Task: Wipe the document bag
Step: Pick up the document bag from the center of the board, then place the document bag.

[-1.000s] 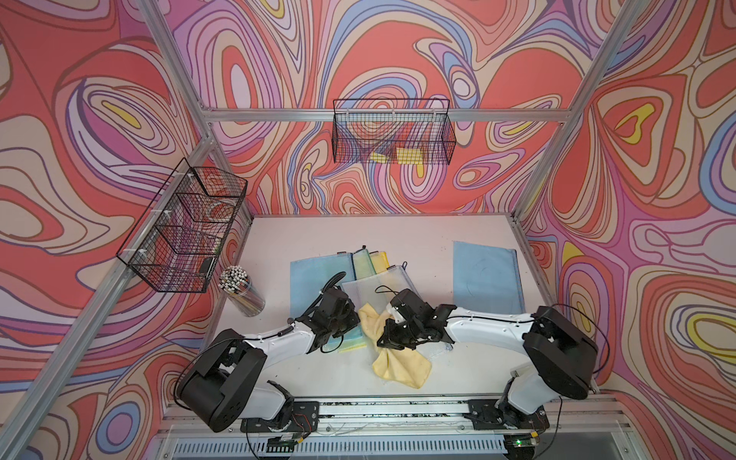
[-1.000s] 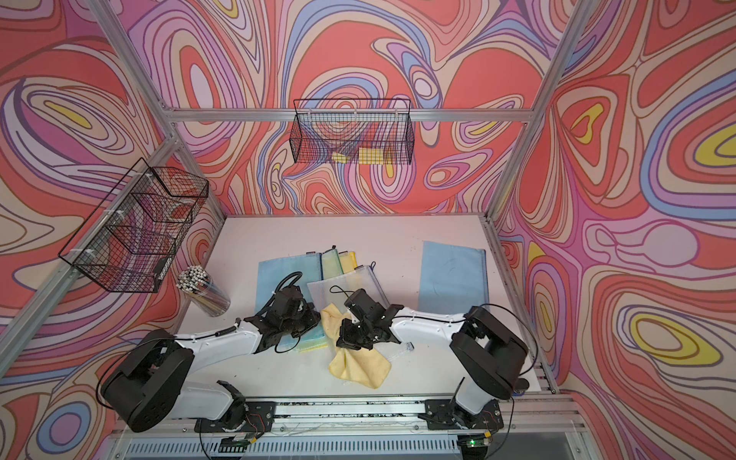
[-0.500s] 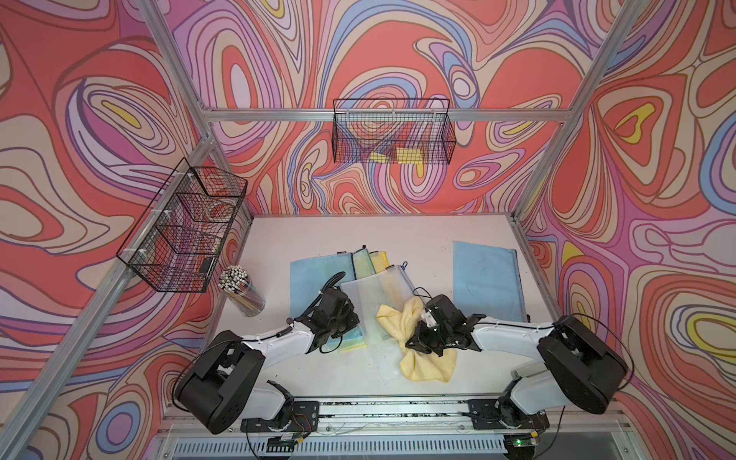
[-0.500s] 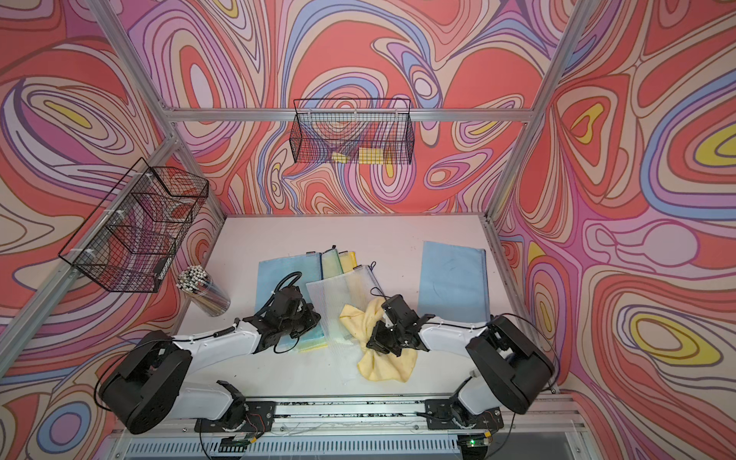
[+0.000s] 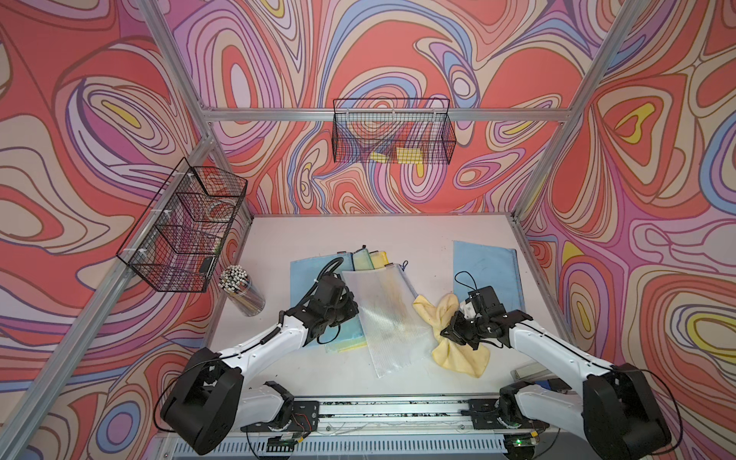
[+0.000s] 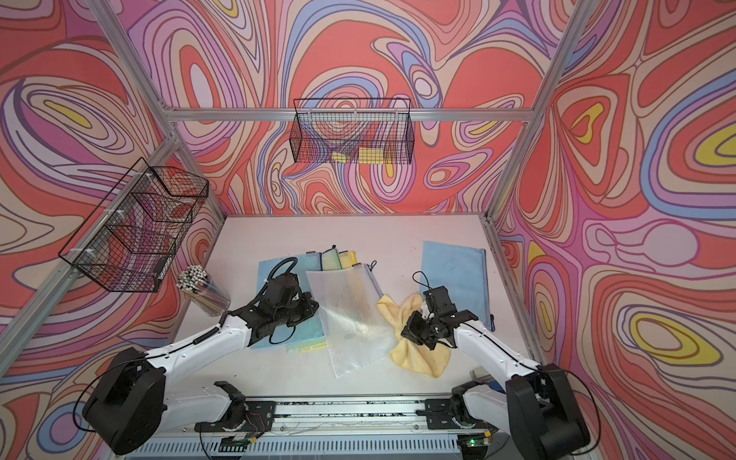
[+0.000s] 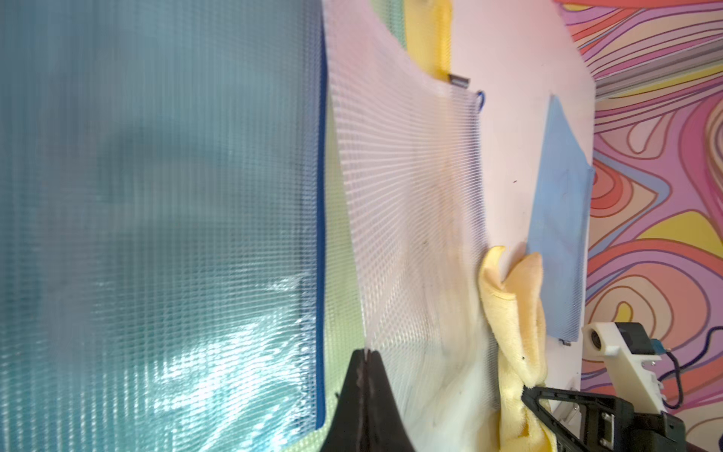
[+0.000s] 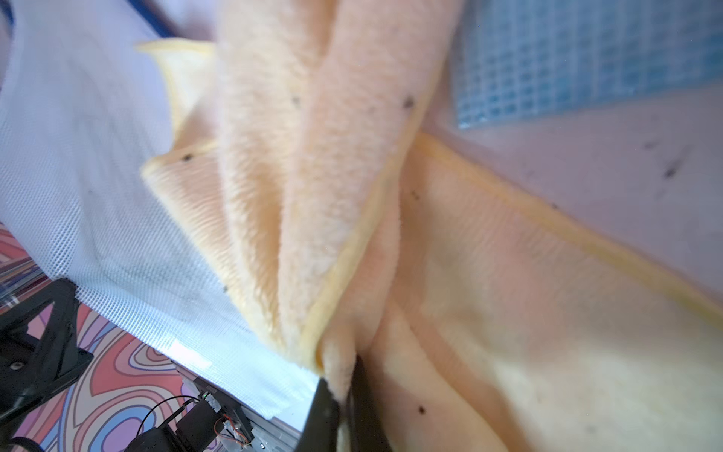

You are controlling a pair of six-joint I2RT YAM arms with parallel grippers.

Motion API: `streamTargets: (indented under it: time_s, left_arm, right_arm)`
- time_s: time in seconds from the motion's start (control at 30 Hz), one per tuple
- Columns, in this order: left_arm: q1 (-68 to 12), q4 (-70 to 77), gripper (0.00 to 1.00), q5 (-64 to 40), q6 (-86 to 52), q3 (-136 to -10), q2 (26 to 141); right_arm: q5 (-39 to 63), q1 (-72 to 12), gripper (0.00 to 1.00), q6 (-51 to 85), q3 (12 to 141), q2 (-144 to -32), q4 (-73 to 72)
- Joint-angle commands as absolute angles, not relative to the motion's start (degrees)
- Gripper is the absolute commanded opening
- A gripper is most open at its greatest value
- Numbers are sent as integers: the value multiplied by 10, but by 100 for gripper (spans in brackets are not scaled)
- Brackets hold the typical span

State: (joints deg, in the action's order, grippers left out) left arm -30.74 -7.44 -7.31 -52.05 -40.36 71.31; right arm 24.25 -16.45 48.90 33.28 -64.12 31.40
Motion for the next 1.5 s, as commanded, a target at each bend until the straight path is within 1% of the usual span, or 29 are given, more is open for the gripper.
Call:
streamTargets:
  time_s: [0.0,0.13,0.27,0.37,0.5,0.6,0.7,0.77,0.83,0.9,0.97,1.03,1.07,1.17,1.2,1.27,1.4,1.47]
  left_arm:
    - [-304,-203,0,-43,-447,-506,702]
    - [-304,-267,0,-71,-399,-626,746]
    - [-305,-293,0,-126,-385,-750,817]
    - [-312,-302,0,-146,-372,-842,872]
    - [-326,-276,0,-213,-372,-958,956]
    - [-358,-317,0,-227,-363,-1099,1049]
    - [-399,-395,0,-227,-333,-1285,1161]
    - [-416,-438,0,-254,-329,-1410,1240]
    - [-423,-438,0,-284,-347,-1491,1298]
    - [-425,-370,0,-337,-384,-1509,1330]
    - [-428,-268,0,-381,-434,-1506,1351]
    - [-434,-161,0,-420,-488,-1506,1370]
    - [-438,-79,0,-447,-528,-1505,1382]
    - [-442,95,0,-493,-643,-1504,1420]
    - [-442,129,0,-504,-668,-1499,1428]
    - [-442,156,0,-524,-676,-1473,1442]
    - [-441,91,0,-545,-609,-1413,1471]
    - [-441,90,0,-555,-615,-1391,1498]
  right_arm:
    - [187,-162,0,466,403,-591,403]
    - [151,-162,0,468,452,-542,452]
    - [110,-161,0,474,498,-499,497]
    - [54,-161,0,474,548,-471,549]
    - [-22,-161,0,468,620,-438,614]
    - [-50,-162,0,456,656,-432,645]
    - [-67,-161,0,455,672,-425,664]
    - [-86,-161,0,461,682,-411,677]
    - [-115,-162,0,462,699,-394,697]
    - [-151,-161,0,463,722,-378,722]
    - [-170,-162,0,461,743,-365,739]
    - [-171,-162,0,460,747,-358,741]
    - [-169,-162,0,461,744,-357,739]
    - [-150,-162,0,463,723,-352,718]
    - [-144,-162,0,465,715,-351,712]
    - [-131,-161,0,465,705,-351,699]
    - [-111,-162,0,460,691,-355,682]
    - [-101,-162,0,459,686,-358,675]
